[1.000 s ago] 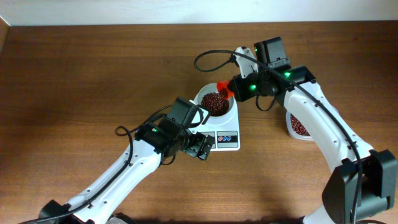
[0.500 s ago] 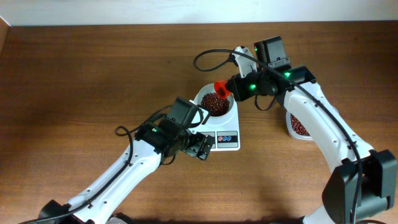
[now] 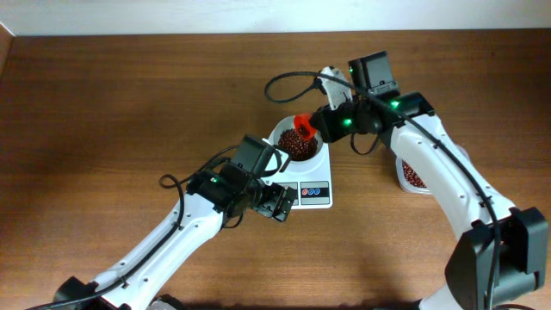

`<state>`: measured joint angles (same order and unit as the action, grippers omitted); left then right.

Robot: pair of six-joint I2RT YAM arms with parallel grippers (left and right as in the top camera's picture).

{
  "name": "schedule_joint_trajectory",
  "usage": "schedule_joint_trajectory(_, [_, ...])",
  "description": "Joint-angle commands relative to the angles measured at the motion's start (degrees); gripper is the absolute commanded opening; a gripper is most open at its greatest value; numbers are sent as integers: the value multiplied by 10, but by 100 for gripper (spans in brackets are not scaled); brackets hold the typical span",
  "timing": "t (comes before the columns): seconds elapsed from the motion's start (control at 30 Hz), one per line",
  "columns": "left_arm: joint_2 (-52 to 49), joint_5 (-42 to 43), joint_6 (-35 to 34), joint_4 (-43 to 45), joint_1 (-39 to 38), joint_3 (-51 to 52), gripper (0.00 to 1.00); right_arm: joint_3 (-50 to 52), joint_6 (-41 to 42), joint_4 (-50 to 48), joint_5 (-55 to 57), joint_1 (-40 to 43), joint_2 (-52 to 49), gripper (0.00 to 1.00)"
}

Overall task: Scoop item into bowl and weigh 50g on scale
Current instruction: 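Tip the scoop further over the bowl to add more beans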

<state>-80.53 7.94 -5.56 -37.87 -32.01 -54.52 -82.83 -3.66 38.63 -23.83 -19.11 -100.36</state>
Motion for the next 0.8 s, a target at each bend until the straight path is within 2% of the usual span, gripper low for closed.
schedule_joint_trajectory(0.0, [-1, -2, 9, 1, 2, 3, 99, -14, -40, 2, 14, -6, 13, 4])
schedule_joint_trajectory(0.07, [-1, -2, 9, 1, 2, 3, 99, -14, 0, 3, 71, -7, 13, 4])
schedule_joint_trajectory(0.1, [-1, -2, 9, 1, 2, 3, 99, -14, 28, 0, 59, -7, 13, 4])
schedule_joint_trajectory(0.3, [-1, -2, 9, 1, 2, 3, 99, -14, 29, -12, 15, -3, 13, 4])
schedule_joint_trajectory(0.67, [-1, -2, 9, 1, 2, 3, 99, -14, 26, -19, 13, -5, 14, 4])
schedule_joint_trajectory(0.77, [-1, -2, 9, 1, 2, 3, 99, -17, -34, 5, 49, -21, 37, 4])
